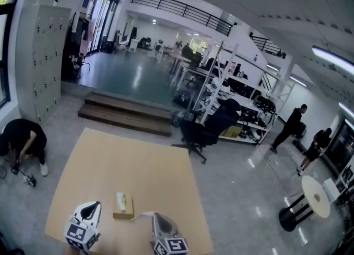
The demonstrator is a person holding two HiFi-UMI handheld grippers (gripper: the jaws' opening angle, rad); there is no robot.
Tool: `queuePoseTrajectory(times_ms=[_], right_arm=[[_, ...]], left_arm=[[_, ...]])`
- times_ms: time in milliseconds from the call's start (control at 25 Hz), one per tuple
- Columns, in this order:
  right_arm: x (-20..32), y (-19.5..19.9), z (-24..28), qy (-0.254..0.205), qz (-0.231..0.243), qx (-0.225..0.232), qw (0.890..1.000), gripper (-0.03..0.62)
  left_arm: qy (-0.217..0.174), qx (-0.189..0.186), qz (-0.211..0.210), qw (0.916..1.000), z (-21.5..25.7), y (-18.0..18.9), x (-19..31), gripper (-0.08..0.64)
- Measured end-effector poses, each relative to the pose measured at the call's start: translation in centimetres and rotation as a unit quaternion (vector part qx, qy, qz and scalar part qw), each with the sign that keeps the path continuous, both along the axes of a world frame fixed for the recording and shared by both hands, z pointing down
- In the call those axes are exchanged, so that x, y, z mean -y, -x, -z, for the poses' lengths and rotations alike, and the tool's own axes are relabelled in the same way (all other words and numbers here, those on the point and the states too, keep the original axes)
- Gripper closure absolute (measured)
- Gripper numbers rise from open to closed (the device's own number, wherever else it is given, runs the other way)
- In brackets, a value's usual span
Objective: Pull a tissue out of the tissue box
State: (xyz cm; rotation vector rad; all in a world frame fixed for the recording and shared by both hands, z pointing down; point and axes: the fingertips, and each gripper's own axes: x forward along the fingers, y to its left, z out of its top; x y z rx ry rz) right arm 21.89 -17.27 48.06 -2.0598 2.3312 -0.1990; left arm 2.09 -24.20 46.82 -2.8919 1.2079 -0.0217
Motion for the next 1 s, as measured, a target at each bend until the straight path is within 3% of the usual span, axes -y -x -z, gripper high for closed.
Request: queuePoseTrajectory(times_ms=[1000], right_arm=[[-2.2, 1.0, -0.2, -0.003, -0.002, 0.000, 1.000, 0.584]], left_arm=[[0.020, -0.008, -0.001, 0.9998, -1.8, 0.9, -1.4, 0.552]])
